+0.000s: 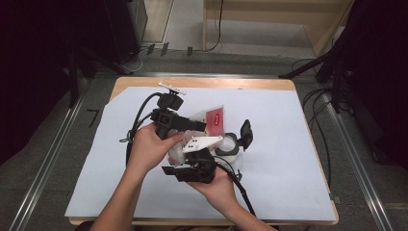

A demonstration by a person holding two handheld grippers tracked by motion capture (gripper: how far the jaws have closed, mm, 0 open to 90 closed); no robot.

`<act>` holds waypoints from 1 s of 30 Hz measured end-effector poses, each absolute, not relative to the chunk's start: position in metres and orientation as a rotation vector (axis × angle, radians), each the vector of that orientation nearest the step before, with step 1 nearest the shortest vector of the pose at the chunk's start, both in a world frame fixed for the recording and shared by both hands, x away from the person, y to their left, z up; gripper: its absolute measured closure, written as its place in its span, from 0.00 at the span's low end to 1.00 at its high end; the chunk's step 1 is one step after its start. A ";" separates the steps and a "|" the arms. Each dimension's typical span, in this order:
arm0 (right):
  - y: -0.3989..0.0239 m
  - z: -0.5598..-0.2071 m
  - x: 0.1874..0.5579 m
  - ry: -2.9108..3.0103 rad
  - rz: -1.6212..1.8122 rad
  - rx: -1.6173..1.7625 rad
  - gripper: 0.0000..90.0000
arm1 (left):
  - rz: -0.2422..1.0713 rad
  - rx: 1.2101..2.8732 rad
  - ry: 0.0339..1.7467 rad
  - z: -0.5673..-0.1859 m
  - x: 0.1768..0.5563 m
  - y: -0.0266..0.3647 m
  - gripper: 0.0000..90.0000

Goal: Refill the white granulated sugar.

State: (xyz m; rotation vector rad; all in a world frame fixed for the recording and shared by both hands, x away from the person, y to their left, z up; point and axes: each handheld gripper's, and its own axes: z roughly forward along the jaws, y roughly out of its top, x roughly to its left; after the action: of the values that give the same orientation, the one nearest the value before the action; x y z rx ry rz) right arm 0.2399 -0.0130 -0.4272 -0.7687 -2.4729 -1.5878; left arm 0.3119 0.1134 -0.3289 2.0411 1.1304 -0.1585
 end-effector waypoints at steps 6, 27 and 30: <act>-0.014 -0.428 0.238 -2.479 -1.588 -0.767 0.71 | -0.146 2.044 1.124 -0.329 0.309 0.112 0.76; -0.015 -0.426 0.237 -2.478 -1.578 -0.764 0.71 | -0.158 2.038 1.125 -0.328 0.310 0.110 0.76; -0.016 -0.426 0.237 -2.478 -1.576 -0.770 0.71 | -0.155 2.040 1.125 -0.328 0.310 0.109 0.76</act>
State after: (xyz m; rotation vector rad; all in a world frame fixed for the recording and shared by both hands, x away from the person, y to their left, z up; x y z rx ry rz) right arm 0.2373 -0.0157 -0.4263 -0.7704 -2.4779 -1.5762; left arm 0.3099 0.1086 -0.3281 2.0405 1.1246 -0.1547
